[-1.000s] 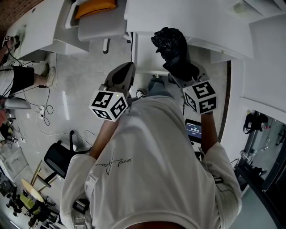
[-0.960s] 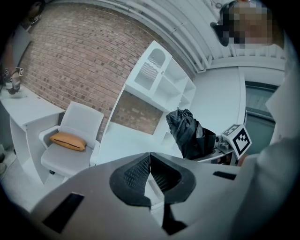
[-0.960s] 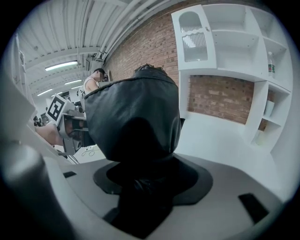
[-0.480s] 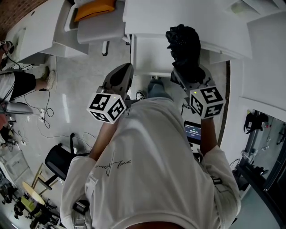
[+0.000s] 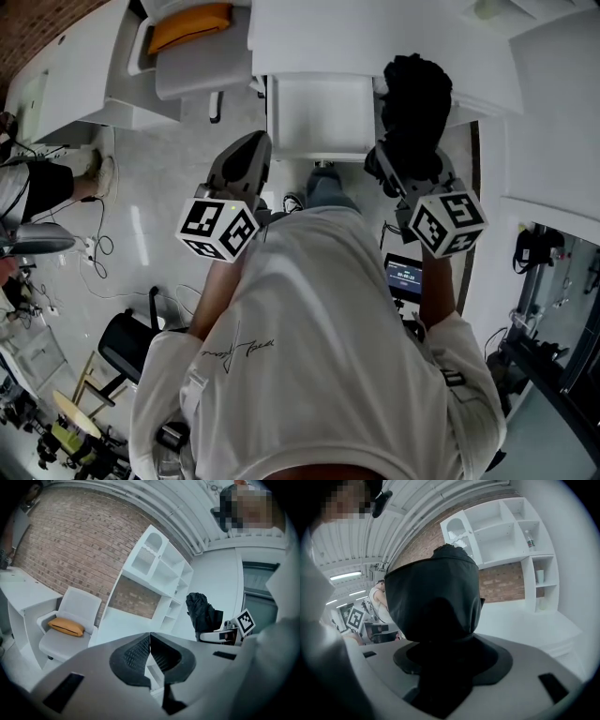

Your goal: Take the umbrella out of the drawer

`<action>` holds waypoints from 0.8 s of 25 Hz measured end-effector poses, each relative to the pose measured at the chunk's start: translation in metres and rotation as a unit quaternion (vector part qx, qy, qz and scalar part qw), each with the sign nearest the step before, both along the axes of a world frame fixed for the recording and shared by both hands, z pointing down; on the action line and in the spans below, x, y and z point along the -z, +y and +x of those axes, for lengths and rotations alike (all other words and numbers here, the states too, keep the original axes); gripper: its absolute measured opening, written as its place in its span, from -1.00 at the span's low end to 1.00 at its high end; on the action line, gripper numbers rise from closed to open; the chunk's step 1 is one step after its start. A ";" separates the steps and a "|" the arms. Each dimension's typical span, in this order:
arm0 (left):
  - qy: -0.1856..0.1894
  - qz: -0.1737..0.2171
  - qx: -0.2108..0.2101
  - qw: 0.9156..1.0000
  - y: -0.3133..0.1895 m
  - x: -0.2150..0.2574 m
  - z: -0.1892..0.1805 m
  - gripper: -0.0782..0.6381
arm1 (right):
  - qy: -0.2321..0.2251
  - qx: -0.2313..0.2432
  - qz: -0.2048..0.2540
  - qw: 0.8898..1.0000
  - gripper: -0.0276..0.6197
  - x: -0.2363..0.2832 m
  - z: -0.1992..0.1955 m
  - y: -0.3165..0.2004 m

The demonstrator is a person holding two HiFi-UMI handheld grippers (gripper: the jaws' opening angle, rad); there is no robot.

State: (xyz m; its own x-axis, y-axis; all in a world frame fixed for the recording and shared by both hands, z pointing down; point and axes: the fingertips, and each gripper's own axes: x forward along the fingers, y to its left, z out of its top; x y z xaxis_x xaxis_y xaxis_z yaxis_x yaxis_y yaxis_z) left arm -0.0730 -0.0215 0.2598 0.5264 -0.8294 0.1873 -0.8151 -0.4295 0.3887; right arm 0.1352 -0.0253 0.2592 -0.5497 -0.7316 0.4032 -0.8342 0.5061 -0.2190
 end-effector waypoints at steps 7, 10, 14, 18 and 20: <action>-0.005 0.021 0.013 1.000 0.010 0.011 0.009 -0.73 | -0.051 -0.015 0.031 0.998 -0.15 0.018 0.025 0.018; -0.004 0.026 0.021 0.999 0.010 0.013 0.005 -0.73 | -0.061 -0.010 0.046 0.997 -0.15 0.022 0.025 0.022; -0.020 0.042 0.027 0.999 0.012 0.018 0.005 -0.73 | -0.071 -0.012 0.053 0.996 -0.16 0.024 0.023 0.023; -0.047 0.065 0.034 0.996 0.011 0.030 0.003 -0.73 | -0.069 -0.010 0.054 0.996 -0.16 0.024 0.022 0.023; -0.038 0.064 0.032 0.997 0.011 0.032 0.003 -0.73 | -0.067 -0.011 0.055 0.996 -0.16 0.025 0.023 0.024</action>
State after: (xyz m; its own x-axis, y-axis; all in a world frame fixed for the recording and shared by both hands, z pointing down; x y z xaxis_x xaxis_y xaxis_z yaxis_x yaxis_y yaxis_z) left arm -0.0699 -0.0104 0.2280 0.4600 -0.8804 0.1155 -0.8673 -0.4176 0.2708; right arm 0.1578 -0.0018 0.2340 -0.5765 -0.7796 0.2448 -0.8125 0.5153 -0.2727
